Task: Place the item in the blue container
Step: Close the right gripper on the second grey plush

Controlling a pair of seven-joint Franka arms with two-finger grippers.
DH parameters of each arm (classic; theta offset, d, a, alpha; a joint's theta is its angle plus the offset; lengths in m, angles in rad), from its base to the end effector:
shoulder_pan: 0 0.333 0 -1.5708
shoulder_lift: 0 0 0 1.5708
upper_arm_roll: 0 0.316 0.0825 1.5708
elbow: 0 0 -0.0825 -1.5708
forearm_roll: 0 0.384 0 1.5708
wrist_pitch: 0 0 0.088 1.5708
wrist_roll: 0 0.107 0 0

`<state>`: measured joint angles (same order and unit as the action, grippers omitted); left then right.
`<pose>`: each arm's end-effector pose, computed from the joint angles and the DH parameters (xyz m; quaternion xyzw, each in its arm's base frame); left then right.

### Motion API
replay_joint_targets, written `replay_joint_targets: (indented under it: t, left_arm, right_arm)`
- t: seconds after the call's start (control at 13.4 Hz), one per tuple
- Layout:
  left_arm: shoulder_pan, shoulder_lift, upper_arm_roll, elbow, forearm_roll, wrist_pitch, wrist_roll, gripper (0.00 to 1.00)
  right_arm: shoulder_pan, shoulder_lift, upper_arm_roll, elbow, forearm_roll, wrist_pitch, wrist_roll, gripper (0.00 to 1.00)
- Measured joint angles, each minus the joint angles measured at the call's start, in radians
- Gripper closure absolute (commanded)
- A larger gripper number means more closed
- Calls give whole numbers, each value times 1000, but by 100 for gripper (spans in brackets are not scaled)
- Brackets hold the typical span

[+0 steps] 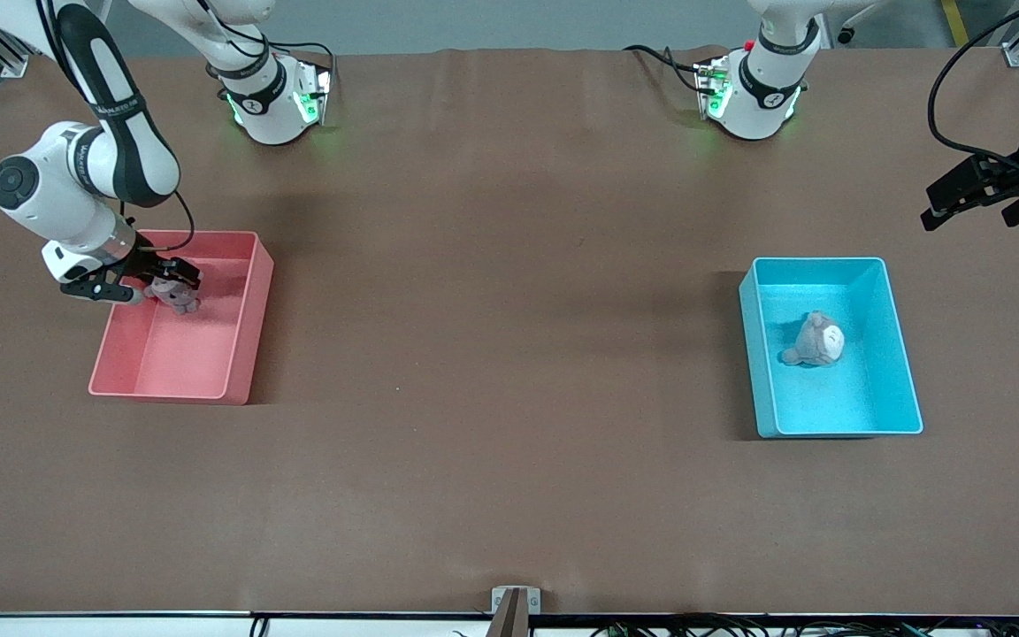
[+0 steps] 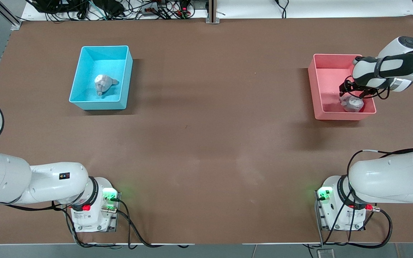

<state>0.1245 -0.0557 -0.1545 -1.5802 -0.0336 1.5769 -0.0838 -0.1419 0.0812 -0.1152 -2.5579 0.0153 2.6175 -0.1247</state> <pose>0.5378 -0.0223 0.6507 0.9992 0.0266 0.0251 0.0140 0.4357 -0.1157 0.2358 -0.9973 0.0727 0.0105 0.0011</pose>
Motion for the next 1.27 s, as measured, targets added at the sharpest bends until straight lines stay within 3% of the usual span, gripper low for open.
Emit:
replay_joint_targets:
  t: [1.27]
  left_arm:
    - [6, 4, 0, 0, 0, 0, 0, 0]
  right_arm:
    - [-20, 83, -6, -24, 0, 43, 22, 3]
